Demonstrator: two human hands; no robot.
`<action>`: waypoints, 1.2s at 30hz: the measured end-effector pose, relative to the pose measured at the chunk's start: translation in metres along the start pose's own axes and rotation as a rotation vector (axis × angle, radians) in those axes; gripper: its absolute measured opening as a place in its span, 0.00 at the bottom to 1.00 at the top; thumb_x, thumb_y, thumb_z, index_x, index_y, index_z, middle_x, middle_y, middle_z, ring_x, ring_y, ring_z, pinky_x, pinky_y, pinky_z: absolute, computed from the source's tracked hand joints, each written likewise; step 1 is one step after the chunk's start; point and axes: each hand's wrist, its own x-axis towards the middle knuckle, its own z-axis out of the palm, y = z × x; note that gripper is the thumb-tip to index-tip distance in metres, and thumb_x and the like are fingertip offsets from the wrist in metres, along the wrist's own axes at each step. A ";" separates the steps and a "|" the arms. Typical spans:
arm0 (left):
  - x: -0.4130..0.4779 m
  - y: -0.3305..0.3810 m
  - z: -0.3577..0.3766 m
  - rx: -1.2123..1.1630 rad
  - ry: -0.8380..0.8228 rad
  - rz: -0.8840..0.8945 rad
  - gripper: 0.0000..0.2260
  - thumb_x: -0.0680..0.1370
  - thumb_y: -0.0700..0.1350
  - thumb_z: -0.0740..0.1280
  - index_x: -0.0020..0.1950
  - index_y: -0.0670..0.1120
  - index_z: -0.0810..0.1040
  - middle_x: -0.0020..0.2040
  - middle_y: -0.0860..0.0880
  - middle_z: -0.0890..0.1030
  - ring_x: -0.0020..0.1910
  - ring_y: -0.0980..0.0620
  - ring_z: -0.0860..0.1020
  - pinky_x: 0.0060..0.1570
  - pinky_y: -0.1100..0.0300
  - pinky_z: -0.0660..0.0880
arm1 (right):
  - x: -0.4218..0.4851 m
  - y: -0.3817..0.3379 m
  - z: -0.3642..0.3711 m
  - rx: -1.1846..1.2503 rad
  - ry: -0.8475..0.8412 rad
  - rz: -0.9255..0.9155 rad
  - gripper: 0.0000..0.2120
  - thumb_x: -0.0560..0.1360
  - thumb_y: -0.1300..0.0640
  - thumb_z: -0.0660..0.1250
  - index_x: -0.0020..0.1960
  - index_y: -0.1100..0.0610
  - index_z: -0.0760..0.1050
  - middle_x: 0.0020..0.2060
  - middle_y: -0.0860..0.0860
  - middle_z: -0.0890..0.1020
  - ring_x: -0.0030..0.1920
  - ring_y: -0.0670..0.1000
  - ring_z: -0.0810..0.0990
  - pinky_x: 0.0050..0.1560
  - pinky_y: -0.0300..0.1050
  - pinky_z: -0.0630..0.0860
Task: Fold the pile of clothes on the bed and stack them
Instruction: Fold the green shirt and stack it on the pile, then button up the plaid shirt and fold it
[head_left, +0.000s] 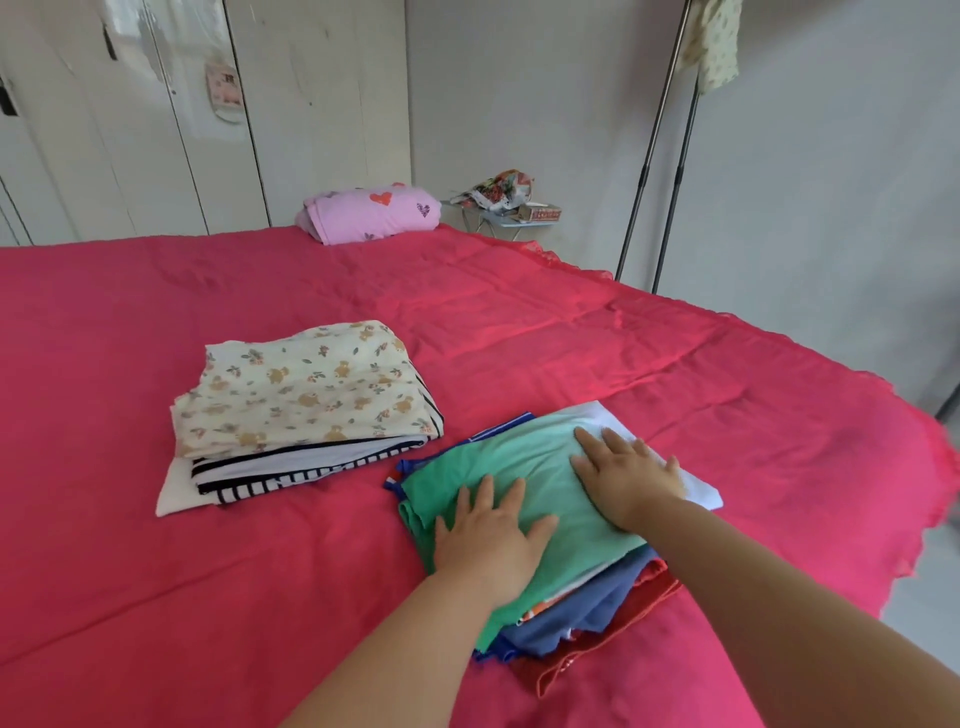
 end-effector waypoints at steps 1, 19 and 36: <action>-0.008 -0.006 -0.006 0.017 0.062 0.027 0.29 0.78 0.63 0.50 0.76 0.54 0.50 0.78 0.50 0.49 0.76 0.47 0.48 0.73 0.44 0.50 | -0.005 -0.008 -0.007 -0.011 0.032 0.008 0.23 0.79 0.42 0.44 0.74 0.42 0.51 0.74 0.47 0.57 0.74 0.55 0.55 0.69 0.64 0.52; -0.284 -0.199 -0.092 0.183 0.328 -0.290 0.26 0.79 0.57 0.57 0.74 0.51 0.58 0.70 0.51 0.65 0.70 0.50 0.64 0.65 0.53 0.65 | -0.254 -0.246 0.012 0.061 0.031 -0.603 0.23 0.78 0.46 0.56 0.72 0.47 0.60 0.69 0.50 0.67 0.70 0.52 0.62 0.69 0.48 0.60; -0.530 -0.480 -0.153 0.118 0.428 -0.778 0.26 0.78 0.52 0.61 0.74 0.50 0.57 0.74 0.47 0.57 0.71 0.45 0.60 0.64 0.48 0.65 | -0.414 -0.511 0.073 0.030 -0.193 -1.011 0.23 0.78 0.44 0.56 0.71 0.45 0.62 0.68 0.45 0.66 0.68 0.46 0.66 0.68 0.39 0.63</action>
